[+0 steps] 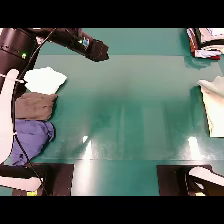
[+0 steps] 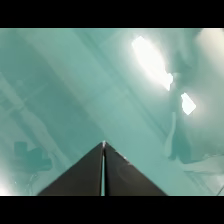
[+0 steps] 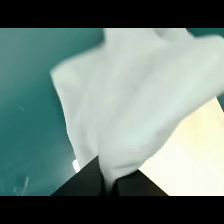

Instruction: Fold the shirts.

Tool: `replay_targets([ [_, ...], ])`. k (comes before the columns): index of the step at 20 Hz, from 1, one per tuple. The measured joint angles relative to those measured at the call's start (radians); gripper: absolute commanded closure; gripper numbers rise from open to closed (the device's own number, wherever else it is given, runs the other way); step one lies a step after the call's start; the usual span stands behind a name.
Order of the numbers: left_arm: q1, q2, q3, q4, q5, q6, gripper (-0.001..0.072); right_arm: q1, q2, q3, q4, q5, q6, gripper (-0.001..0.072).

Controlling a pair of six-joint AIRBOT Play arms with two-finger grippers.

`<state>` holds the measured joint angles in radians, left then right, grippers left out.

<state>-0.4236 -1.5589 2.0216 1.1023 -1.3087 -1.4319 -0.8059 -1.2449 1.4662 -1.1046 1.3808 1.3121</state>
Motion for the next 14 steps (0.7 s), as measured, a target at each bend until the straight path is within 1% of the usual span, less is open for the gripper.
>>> replay_targets([
  [1, 0.000, 0.000, 0.000, 0.003, 0.000, 0.000, 0.0681, -0.023, 0.030, -0.063, -0.038, 0.013, 0.002, 0.0292],
  [2, 0.000, 0.000, 0.000, 0.007, 0.000, 0.000, 0.0681, -0.047, 0.057, -0.122, -0.079, 0.022, 0.002, 0.0177],
  [5, 0.000, 0.000, 0.000, 0.012, -0.002, 0.000, 0.0680, -0.119, 0.116, -0.257, -0.152, 0.038, 0.003, 0.0173],
  [7, 0.000, 0.000, 0.000, 0.013, -0.006, 0.000, 0.0681, -0.150, 0.146, -0.304, -0.155, 0.038, 0.006, 0.0177],
  [9, 0.000, 0.000, 0.000, 0.014, -0.008, 0.000, 0.0680, -0.151, 0.169, -0.316, -0.117, 0.026, 0.006, 0.0178],
  [11, 0.000, 0.000, 0.000, 0.014, -0.008, 0.000, 0.0681, -0.106, 0.182, -0.297, -0.051, 0.018, 0.006, 0.0179],
  [14, 0.000, 0.000, 0.000, 0.014, -0.013, 0.000, 0.0681, 0.051, 0.190, -0.248, 0.058, 0.009, 0.006, 0.0181],
])
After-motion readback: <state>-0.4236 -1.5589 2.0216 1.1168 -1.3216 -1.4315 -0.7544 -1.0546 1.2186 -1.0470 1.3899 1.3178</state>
